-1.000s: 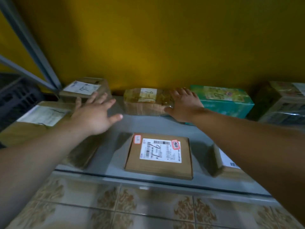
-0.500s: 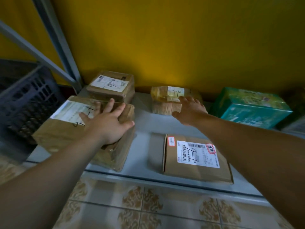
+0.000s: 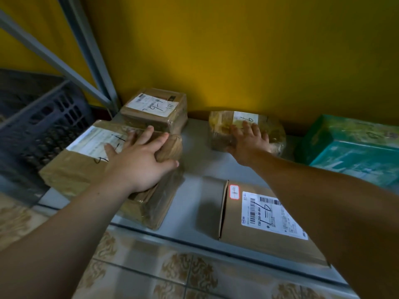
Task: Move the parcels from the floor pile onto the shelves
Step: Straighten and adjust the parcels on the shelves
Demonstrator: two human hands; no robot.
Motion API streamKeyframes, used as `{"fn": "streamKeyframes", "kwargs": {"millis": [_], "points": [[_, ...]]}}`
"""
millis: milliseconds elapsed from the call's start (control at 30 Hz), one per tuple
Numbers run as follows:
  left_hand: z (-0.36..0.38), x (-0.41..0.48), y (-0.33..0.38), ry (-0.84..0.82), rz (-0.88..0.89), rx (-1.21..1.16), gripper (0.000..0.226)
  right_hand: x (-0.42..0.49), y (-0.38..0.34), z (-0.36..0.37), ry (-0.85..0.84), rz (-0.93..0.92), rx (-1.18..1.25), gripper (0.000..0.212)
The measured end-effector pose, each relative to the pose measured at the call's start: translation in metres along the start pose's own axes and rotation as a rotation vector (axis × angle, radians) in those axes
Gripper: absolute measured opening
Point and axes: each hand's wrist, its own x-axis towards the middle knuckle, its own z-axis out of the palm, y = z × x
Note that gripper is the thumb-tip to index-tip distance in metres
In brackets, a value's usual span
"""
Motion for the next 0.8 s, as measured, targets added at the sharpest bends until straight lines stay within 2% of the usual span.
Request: {"fn": "streamKeyframes", "kwargs": {"millis": [367,800], "points": [[-0.002,-0.002,0.001,-0.012,-0.013,-0.001,0.077,-0.017,0.008,-0.009,-0.01,0.005,0.028,0.045],[0.0,0.001,0.002,0.007,-0.041,0.0,0.075,-0.037,0.021,-0.013,-0.047,0.082,-0.037,0.048]]}}
